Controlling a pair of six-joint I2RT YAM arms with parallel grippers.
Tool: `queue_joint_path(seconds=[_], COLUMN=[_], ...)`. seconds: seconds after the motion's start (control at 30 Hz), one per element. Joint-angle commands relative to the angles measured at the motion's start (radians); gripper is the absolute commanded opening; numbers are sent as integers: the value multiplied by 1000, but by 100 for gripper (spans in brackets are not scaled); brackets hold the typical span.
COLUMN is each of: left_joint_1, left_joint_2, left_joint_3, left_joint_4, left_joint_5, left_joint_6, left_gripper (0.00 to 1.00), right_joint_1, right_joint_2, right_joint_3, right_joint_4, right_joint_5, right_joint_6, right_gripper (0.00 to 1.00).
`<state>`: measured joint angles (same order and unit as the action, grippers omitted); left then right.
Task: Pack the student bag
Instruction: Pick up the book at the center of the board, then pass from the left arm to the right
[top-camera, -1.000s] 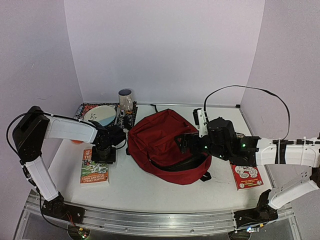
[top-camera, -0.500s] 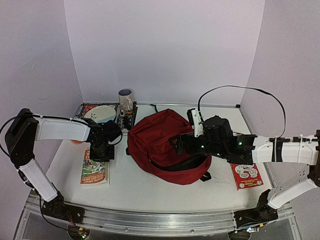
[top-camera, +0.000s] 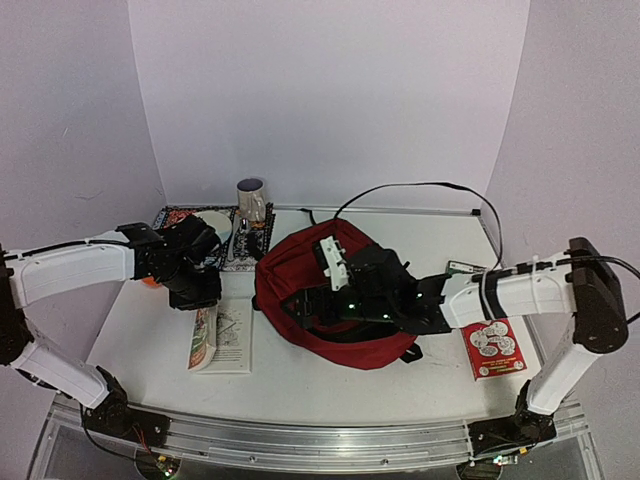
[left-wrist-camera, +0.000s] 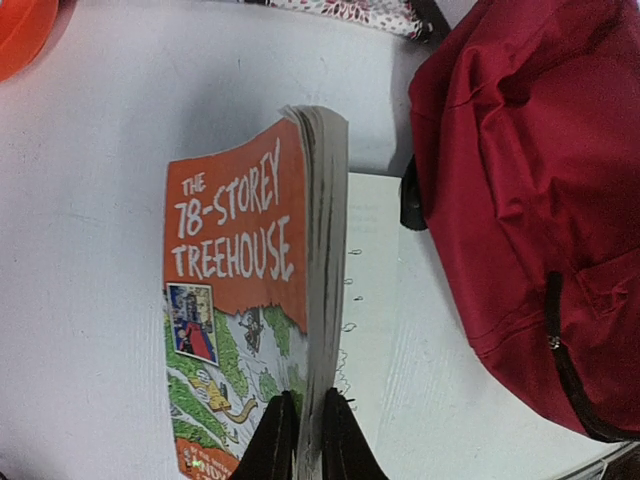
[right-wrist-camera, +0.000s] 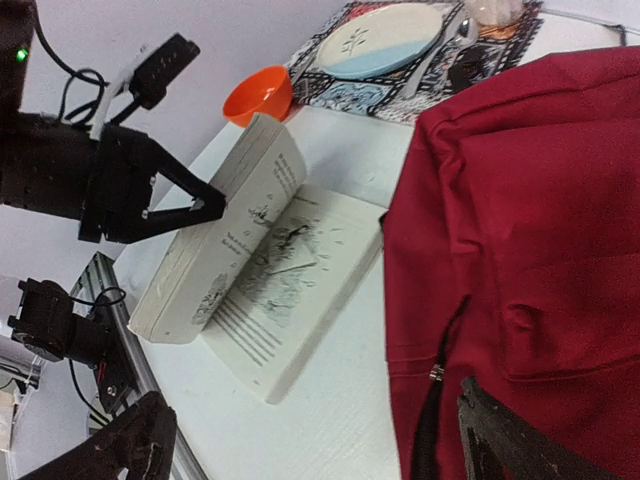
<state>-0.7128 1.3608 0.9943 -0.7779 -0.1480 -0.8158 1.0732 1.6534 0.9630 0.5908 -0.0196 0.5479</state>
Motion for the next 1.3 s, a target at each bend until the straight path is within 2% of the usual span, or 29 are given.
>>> queue_joint_path(seconds=[0.0,0.3,0.53,0.87,1.03,1.27], left_joint_1=[-2,-2,-2,-7,-10,-11], left_joint_2=[-97,-133,-133,-105,-103,-115], left_joint_3=[30,-70,-111,-118,-127,-126], left_joint_4=[44,246,330,379,395,400], left_joint_5=[6,114,142,145,145,145], left_joint_6=[-44,-98,-126,-131,-135,-123], left_gripper=[0,0,0,0,0,0], right_joint_1=[58,157,184,192,193,192], right_joint_2=[119,314,382,473,516,485], right_joint_3=[143,314,404,527,580,564], right_joint_4=[110,103,-11,-100,-143,-154], right_joint_5=[-70,17,129,103,110,134], right_joint_6=[52,82,68,45,39,42], right_gripper=[98,98,98,98,84,45])
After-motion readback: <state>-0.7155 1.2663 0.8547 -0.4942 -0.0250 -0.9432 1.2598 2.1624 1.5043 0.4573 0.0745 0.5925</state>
